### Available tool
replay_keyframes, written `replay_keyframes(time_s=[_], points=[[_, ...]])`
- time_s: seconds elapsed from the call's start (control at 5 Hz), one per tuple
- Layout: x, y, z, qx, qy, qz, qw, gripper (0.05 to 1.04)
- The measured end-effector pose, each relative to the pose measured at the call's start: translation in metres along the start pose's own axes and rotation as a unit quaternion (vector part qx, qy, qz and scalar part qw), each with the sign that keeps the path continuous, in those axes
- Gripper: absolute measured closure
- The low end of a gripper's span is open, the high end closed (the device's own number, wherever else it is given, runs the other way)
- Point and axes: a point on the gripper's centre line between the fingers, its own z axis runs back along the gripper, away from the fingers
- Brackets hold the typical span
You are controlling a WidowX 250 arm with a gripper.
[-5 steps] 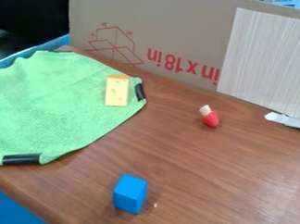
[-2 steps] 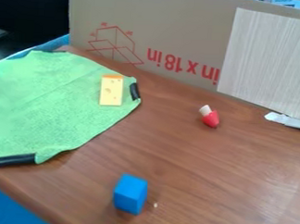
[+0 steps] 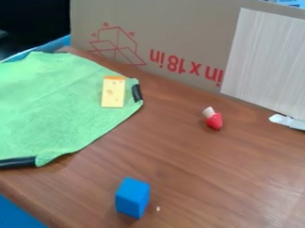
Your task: Unfold cloth from top right to bottom left
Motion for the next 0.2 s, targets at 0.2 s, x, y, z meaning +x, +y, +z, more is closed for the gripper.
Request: replay_keyframes(time_s=[0.2], points=[[0.0077, -0.0365, 0.0471, 0.052, -0.002, 0.050, 0.9974, 0.082]])
